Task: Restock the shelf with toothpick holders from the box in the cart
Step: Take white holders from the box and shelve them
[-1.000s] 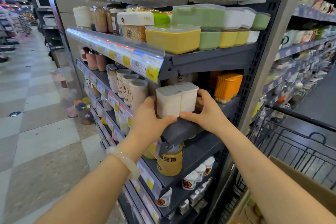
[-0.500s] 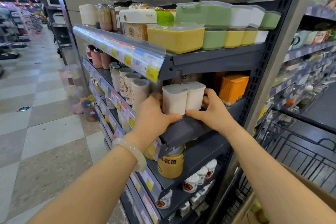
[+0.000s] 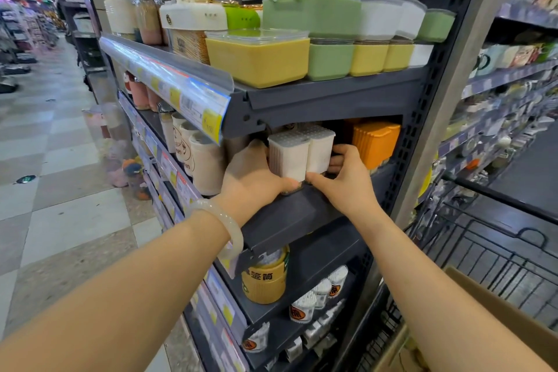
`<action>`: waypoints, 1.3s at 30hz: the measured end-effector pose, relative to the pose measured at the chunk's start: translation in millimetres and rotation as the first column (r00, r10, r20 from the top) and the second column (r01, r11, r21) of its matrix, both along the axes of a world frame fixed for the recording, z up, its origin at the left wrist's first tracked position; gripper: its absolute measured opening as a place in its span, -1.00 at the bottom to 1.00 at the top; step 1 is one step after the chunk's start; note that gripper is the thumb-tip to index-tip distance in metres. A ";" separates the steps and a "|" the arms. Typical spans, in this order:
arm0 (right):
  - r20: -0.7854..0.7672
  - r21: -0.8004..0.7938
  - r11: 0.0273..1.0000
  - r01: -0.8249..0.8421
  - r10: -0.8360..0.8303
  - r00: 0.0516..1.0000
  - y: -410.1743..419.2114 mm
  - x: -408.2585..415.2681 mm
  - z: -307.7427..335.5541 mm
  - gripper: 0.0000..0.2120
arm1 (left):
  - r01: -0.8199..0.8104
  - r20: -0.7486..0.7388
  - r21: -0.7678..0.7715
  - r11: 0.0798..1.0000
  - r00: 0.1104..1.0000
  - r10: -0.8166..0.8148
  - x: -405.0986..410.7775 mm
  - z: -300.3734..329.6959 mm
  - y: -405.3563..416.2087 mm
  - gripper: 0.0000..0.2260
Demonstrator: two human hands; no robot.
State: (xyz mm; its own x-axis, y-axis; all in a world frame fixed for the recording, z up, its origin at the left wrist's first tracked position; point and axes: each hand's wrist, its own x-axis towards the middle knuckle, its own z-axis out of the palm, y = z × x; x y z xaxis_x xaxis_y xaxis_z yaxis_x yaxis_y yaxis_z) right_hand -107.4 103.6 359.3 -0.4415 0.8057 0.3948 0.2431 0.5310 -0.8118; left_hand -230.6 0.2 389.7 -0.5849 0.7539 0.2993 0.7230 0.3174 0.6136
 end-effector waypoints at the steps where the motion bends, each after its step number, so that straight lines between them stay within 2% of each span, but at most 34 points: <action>1: -0.004 0.002 1.000 0.017 -0.017 1.000 0.9 -0.2 -0.5 -0.37 | 0.001 0.006 0.001 1.000 1.000 -0.001 2.0 1.5 2.5 -0.43; 7: -0.009 0.068 0.996 0.063 -0.062 0.998 6.9 2.0 -10.9 -0.47 | -0.011 0.097 0.013 1.000 0.995 0.010 8.4 2.5 19.9 -0.52; 10: 0.013 0.117 0.991 0.068 -0.070 0.997 8.1 6.7 -12.2 -0.50 | 0.030 0.174 -0.029 0.999 0.984 -0.024 10.3 2.6 24.4 -0.51; 14: 0.044 0.160 0.986 0.058 -0.065 0.997 9.9 14.5 -13.1 -0.54 | 0.025 0.119 -0.004 1.000 0.993 -0.024 2.8 2.4 25.7 -0.45; 19: 0.044 0.216 0.972 0.095 -0.106 0.993 9.1 24.3 -17.6 -0.60 | 0.047 0.205 0.065 0.997 0.977 -0.060 2.2 -7.4 29.2 -0.47; 22: 0.020 0.250 0.955 0.157 -0.167 0.986 9.8 30.3 -21.2 -0.67 | 0.042 0.207 0.069 0.997 0.977 -0.055 2.9 -9.6 33.5 -0.49; 25: -0.027 0.229 0.950 0.213 -0.212 0.977 11.2 35.2 -24.2 -0.73 | 0.046 0.181 0.042 0.998 0.982 -0.053 1.7 -7.9 36.4 -0.46; 29: -0.045 0.169 0.951 0.259 -0.255 0.966 15.8 39.5 -26.8 -0.76 | 0.051 0.224 0.028 0.998 0.973 -0.057 -0.6 -7.3 36.6 -0.49; 39: -0.004 0.131 0.967 0.220 -0.221 0.975 25.1 41.5 -28.1 -0.72 | 0.020 0.170 -0.035 0.999 0.985 -0.013 5.7 -2.0 52.9 -0.63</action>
State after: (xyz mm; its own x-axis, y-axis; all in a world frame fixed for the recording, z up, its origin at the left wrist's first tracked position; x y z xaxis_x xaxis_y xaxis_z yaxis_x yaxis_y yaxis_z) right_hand -65.9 128.7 331.3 -0.2631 0.8259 0.4987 0.3742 0.5638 -0.7363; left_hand -224.9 53.1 387.7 -0.6123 0.7724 0.1687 0.6145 0.3307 0.7163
